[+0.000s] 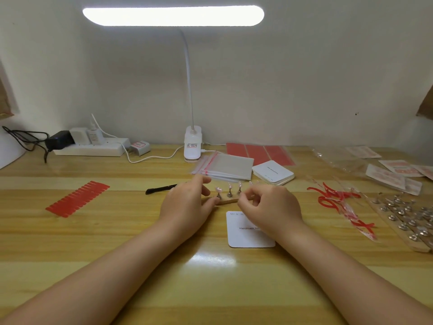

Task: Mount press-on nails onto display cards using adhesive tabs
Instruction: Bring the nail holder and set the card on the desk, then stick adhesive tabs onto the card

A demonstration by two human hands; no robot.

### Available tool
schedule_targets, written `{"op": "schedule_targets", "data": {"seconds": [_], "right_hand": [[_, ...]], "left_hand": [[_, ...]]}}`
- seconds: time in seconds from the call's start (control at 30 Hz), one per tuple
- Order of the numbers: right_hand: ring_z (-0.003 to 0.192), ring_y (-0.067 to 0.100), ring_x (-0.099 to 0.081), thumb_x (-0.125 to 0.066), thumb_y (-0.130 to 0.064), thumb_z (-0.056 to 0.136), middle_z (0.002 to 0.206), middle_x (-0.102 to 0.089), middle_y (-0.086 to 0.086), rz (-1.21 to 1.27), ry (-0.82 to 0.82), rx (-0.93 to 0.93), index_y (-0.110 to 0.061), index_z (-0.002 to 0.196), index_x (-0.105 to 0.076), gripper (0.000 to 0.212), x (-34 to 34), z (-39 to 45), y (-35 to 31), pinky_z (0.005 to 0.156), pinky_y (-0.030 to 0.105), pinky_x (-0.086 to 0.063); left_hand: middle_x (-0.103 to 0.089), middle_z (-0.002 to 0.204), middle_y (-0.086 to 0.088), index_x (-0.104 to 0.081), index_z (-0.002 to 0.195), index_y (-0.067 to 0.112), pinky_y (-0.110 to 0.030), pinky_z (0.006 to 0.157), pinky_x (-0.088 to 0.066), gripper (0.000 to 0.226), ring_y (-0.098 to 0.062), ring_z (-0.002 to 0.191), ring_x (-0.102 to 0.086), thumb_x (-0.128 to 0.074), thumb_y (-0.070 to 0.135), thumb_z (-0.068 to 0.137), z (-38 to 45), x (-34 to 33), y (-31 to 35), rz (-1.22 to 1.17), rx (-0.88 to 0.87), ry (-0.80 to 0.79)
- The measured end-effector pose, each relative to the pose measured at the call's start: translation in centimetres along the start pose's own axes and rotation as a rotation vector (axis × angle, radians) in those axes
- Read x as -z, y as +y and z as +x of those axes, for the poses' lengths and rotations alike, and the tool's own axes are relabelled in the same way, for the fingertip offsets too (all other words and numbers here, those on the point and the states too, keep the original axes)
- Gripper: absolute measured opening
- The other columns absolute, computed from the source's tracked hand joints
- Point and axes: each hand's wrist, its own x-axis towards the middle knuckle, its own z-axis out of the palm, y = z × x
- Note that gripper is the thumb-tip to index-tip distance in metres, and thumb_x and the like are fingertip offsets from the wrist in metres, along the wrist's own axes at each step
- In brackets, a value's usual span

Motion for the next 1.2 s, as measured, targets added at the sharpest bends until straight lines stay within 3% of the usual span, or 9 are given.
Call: {"op": "schedule_targets", "data": {"seconds": [0.23, 0.37, 0.43, 0.5, 0.6, 0.77, 0.93, 1.1, 1.2], "right_hand": [[0.079, -0.003, -0.056, -0.069, -0.071, 0.063, 0.089, -0.063, -0.019, 0.004, -0.437, 0.049, -0.038, 0.093, -0.068, 0.045, 3.6, 1.4, 0.6, 0.066, 0.021, -0.044], [0.103, -0.005, -0.046, -0.074, -0.078, 0.044, 0.115, -0.044, -0.030, -0.151, -0.767, 0.087, -0.046, 0.127, -0.052, 0.092, 4.9, 1.8, 0.8, 0.080, 0.019, -0.040], [0.106, -0.004, -0.041, -0.079, -0.073, 0.047, 0.113, -0.038, -0.032, -0.210, -0.792, 0.122, -0.050, 0.133, -0.044, 0.096, 5.1, 1.7, 0.8, 0.076, 0.016, -0.036], [0.107, -0.001, -0.042, -0.082, -0.067, 0.051, 0.109, -0.037, -0.029, -0.245, -0.780, 0.160, -0.051, 0.134, -0.044, 0.092, 4.8, 1.6, 0.6, 0.077, 0.018, -0.037], [0.101, -0.005, -0.043, -0.085, -0.060, 0.054, 0.106, -0.038, -0.031, -0.194, -0.784, 0.157, -0.051, 0.132, -0.047, 0.087, 4.5, 1.5, 0.4, 0.082, 0.020, -0.039], [0.099, -0.011, -0.041, -0.085, -0.057, 0.057, 0.110, -0.039, -0.036, -0.146, -0.778, 0.170, -0.054, 0.128, -0.048, 0.081, 4.4, 1.5, 0.5, 0.074, 0.013, -0.034], [0.100, -0.007, -0.043, -0.077, -0.064, 0.064, 0.117, -0.042, -0.033, -0.149, -0.728, 0.170, -0.049, 0.130, -0.048, 0.073, 4.3, 1.3, 0.2, 0.078, 0.014, -0.036], [0.089, -0.009, -0.052, -0.071, -0.055, 0.076, 0.111, -0.057, -0.022, 0.031, -0.477, 0.157, -0.041, 0.111, -0.061, 0.040, 4.9, 1.1, -1.5, 0.071, 0.012, -0.042], [0.080, -0.008, -0.060, -0.068, -0.055, 0.077, 0.095, -0.065, -0.019, 0.287, -0.310, 0.129, -0.039, 0.100, -0.063, 0.028, 5.3, 0.7, -2.7, 0.065, 0.011, -0.047]], "left_hand": [[-0.063, 0.108, 0.000, -0.060, 0.113, 0.020, -0.034, 0.082, -0.051, 0.035, -0.022, 0.100, -0.059, -0.067, 0.039, 0.084, 3.7, 8.3, -5.0, 0.493, 0.420, -0.267], [-0.062, 0.102, -0.003, -0.059, 0.115, 0.012, -0.033, 0.081, -0.049, 0.066, -0.023, 0.096, -0.059, -0.066, 0.065, 0.076, 2.6, 12.9, -11.7, 0.530, 0.713, -0.406], [-0.056, 0.130, -0.009, -0.051, 0.133, 0.015, -0.038, 0.099, -0.043, 0.089, -0.029, 0.118, -0.053, -0.057, 0.079, 0.071, 1.5, 13.2, -14.4, 0.524, 0.805, -0.467], [-0.037, 0.148, -0.014, -0.039, 0.145, 0.017, -0.044, 0.111, -0.031, 0.109, -0.036, 0.134, -0.036, -0.047, 0.090, 0.064, 1.0, 12.9, -16.2, 0.515, 0.876, -0.408], [-0.033, 0.148, -0.017, -0.041, 0.144, 0.016, -0.046, 0.110, -0.027, 0.116, -0.040, 0.134, -0.030, -0.046, 0.094, 0.058, 1.1, 12.0, -16.3, 0.539, 0.938, -0.256], [-0.050, 0.134, -0.015, -0.058, 0.126, 0.017, -0.041, 0.103, -0.036, 0.102, -0.037, 0.124, -0.044, -0.049, 0.093, 0.059, 1.4, 11.6, -16.3, 0.580, 0.907, -0.166], [-0.064, 0.086, -0.007, -0.062, 0.088, 0.012, -0.039, 0.086, -0.051, 0.068, -0.029, 0.084, -0.061, -0.059, 0.078, 0.070, 1.6, 13.5, -15.6, 0.466, 0.837, -0.137], [-0.066, 0.106, 0.005, -0.064, 0.106, 0.023, -0.035, 0.081, -0.047, 0.052, -0.020, 0.098, -0.061, -0.079, 0.054, 0.067, 2.3, 17.4, -10.9, 0.331, 0.446, 0.024], [-0.064, 0.112, 0.005, -0.059, 0.119, 0.034, -0.040, 0.088, -0.040, 0.060, -0.026, 0.107, -0.057, -0.077, 0.057, 0.067, 2.8, 18.1, -7.1, 0.521, 0.155, 0.143]]}}
